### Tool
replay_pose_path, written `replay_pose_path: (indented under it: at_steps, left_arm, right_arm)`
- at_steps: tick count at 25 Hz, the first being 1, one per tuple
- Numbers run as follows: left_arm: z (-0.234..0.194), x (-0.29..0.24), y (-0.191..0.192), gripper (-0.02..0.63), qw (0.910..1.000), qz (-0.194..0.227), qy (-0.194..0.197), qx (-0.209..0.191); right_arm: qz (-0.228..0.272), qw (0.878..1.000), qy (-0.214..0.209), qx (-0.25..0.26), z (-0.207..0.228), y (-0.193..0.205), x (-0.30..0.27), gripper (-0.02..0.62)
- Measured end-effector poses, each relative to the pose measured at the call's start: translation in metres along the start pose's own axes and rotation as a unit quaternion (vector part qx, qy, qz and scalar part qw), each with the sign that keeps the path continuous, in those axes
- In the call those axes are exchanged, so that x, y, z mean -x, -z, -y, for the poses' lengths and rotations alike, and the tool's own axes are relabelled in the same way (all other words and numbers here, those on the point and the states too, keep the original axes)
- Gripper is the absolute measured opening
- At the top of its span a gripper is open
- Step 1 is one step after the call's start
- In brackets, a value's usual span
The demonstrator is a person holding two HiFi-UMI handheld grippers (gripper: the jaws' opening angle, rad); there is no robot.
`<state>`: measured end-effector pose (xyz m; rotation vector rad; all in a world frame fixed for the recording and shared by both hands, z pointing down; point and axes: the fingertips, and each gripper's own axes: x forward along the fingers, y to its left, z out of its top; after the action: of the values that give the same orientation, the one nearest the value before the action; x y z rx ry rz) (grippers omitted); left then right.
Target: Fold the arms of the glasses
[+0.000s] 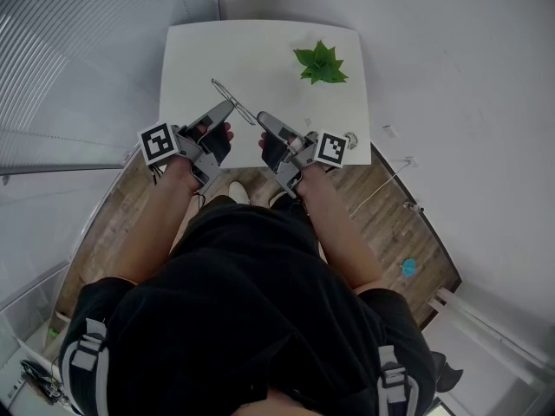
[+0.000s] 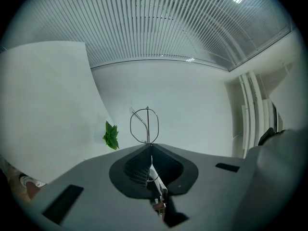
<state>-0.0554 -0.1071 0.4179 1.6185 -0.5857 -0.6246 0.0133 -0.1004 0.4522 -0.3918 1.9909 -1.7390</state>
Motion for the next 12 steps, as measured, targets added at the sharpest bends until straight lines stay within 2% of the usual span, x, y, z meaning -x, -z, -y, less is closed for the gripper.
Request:
replay_pose_path:
  at_steps: [5,7,12]
  left_arm:
    - [-0.013,0.003,-0.006,0.012,1.0000,0.005,-0.002,-0.001]
    - [-0.012,0.005,-0.008,0.012,1.0000,0.006,-0.002,0.001]
    - [-0.013,0.006,-0.007,0.012,1.0000,0.002,-0.002,-0.002]
  right_arm:
    - [-0.002,1.000,-0.001,0.011,0.008,-0.002,0.000,0.172]
    - [-0.002,1.000,0.002,0.020,0.008,-0.002,0.000,0.183]
    - [0.001,0.994,0.037,0.103,0.007,-0.014,0.010,0.181]
